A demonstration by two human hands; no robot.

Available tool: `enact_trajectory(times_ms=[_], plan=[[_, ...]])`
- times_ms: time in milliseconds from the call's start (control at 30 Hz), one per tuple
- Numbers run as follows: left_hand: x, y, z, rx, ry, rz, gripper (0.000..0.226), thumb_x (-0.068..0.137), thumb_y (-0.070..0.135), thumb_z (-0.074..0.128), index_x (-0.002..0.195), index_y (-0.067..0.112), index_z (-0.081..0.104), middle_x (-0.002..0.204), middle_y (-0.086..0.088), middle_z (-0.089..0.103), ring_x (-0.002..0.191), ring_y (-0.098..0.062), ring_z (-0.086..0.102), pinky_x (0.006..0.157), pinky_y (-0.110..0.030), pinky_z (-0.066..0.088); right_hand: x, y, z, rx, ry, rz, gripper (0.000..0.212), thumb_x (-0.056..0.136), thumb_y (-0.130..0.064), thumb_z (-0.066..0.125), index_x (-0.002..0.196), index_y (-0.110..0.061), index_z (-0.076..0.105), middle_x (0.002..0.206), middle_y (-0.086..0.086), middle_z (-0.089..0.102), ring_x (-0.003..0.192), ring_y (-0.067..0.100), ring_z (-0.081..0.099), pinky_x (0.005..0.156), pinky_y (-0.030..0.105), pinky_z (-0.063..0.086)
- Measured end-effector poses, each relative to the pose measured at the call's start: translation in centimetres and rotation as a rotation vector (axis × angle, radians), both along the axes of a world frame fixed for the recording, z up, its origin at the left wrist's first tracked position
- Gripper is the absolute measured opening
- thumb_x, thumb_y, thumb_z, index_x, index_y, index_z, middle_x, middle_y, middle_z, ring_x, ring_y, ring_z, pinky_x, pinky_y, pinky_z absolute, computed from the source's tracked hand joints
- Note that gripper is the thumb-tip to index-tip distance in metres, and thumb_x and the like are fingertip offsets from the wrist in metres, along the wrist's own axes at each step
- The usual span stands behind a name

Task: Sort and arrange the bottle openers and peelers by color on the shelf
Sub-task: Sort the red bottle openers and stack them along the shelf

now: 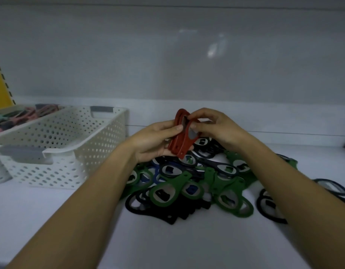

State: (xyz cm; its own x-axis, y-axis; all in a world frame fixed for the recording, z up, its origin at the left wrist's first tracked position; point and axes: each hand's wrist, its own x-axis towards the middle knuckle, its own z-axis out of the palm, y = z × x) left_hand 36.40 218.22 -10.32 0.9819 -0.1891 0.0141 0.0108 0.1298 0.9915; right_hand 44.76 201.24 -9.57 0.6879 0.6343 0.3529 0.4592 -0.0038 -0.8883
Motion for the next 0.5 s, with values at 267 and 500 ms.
enact_trajectory(times_ms=[267, 500], plan=[[-0.4, -5.9, 1.2, -0.053, -0.087, -0.160, 0.030, 0.092, 0.011, 0.047, 0.119, 0.019, 0.056, 0.104, -0.015, 0.067, 0.085, -0.018, 0.067, 0.075, -0.029, 0.058, -2.9, -6.5, 3.4, -0.245, -0.247, -0.182, 0.038, 0.087, -0.025, 0.061, 0.122, -0.025, 0.046, 0.092, -0.004, 0.062, 0.079, 0.013, 0.060, 0.065, 0.024, 0.051], [-0.1, -15.4, 2.8, 0.070, -0.156, -0.322, 0.041, 0.089, 0.006, 0.055, 0.124, 0.025, 0.049, 0.105, -0.010, 0.068, 0.092, -0.025, 0.069, 0.078, -0.032, 0.057, -6.3, -17.3, 4.3, -0.225, -0.195, -0.213, 0.054, 0.089, -0.017, 0.056, 0.136, -0.035, 0.037, 0.107, 0.010, 0.064, 0.088, 0.019, 0.067, 0.078, 0.028, 0.056]])
